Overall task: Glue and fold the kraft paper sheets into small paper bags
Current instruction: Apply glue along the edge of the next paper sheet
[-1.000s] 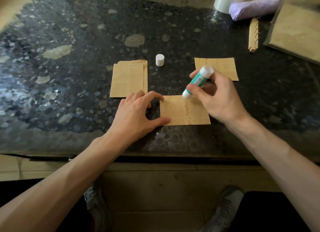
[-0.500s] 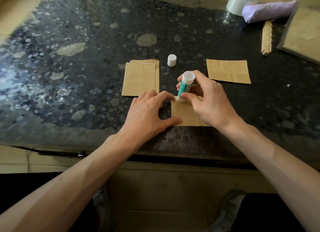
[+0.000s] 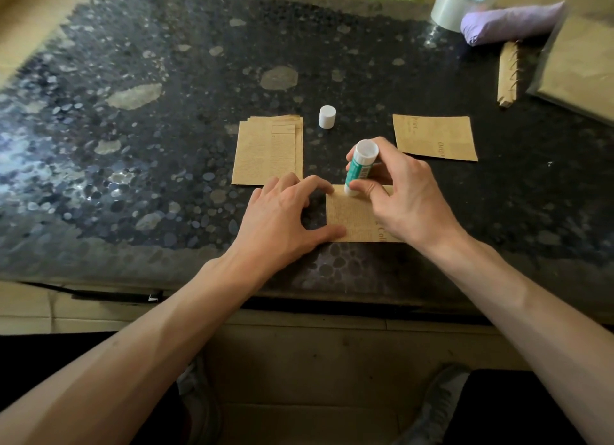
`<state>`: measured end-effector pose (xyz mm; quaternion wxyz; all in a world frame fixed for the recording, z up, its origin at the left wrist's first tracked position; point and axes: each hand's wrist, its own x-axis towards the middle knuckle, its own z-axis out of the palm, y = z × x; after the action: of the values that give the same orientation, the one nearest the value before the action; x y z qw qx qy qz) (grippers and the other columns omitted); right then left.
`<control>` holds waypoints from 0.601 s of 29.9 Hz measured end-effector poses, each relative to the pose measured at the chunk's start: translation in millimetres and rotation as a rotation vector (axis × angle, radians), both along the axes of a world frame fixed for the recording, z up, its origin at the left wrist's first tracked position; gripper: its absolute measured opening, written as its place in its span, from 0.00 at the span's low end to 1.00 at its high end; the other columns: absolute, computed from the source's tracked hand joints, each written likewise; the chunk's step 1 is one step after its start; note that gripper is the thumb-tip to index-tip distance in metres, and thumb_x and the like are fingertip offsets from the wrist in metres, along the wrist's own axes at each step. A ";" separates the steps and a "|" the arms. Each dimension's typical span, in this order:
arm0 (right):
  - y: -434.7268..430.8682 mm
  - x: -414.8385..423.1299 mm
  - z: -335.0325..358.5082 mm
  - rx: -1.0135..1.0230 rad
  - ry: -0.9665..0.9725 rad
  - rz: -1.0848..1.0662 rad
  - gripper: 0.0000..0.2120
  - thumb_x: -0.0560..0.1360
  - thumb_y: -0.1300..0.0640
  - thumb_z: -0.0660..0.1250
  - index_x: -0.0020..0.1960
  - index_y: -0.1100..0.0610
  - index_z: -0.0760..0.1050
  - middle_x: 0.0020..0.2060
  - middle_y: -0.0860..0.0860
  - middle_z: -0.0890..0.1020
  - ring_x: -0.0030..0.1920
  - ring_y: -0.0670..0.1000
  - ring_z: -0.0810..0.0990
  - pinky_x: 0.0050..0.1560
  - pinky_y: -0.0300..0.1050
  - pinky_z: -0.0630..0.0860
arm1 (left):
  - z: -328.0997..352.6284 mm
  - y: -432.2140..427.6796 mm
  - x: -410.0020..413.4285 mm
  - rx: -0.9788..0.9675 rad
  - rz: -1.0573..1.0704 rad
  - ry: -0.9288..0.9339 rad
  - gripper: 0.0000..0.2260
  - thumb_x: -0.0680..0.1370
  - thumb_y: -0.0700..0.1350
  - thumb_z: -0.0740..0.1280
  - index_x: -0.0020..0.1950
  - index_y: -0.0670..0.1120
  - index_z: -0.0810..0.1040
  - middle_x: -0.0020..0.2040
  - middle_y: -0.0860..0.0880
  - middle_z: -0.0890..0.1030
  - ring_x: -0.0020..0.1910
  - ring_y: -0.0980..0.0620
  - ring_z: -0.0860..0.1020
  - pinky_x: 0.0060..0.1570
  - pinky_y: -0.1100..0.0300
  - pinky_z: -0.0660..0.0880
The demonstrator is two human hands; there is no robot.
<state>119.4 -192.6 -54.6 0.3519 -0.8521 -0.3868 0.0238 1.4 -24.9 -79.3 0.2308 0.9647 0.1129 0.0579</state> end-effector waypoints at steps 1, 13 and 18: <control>-1.0 0.5 -0.3 -0.003 -0.002 -0.005 0.15 0.79 0.58 0.73 0.64 0.53 0.74 0.54 0.47 0.83 0.56 0.48 0.82 0.58 0.46 0.82 | 0.0 0.1 -0.1 -0.001 0.000 0.001 0.28 0.68 0.73 0.66 0.64 0.64 0.72 0.46 0.60 0.69 0.50 0.56 0.70 0.51 0.57 0.63; -14.3 4.2 -0.5 -0.030 -0.013 -0.050 0.16 0.79 0.56 0.74 0.64 0.53 0.74 0.54 0.44 0.80 0.55 0.43 0.78 0.50 0.26 0.72 | 1.0 -0.3 -0.8 -0.011 -0.001 0.010 0.28 0.69 0.72 0.67 0.65 0.63 0.72 0.47 0.60 0.69 0.53 0.56 0.70 0.54 0.58 0.64; -22.1 6.0 0.5 -0.026 0.001 -0.076 0.15 0.79 0.57 0.73 0.63 0.54 0.74 0.54 0.43 0.80 0.54 0.41 0.77 0.49 0.22 0.72 | 0.5 0.4 -1.0 -0.015 -0.005 0.008 0.27 0.69 0.72 0.67 0.65 0.64 0.72 0.47 0.61 0.69 0.53 0.56 0.70 0.55 0.58 0.63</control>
<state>125.3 -214.7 -54.0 0.3415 -0.8707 -0.3537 0.0161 0.4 -24.4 -78.8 0.2378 0.9634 0.1118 0.0527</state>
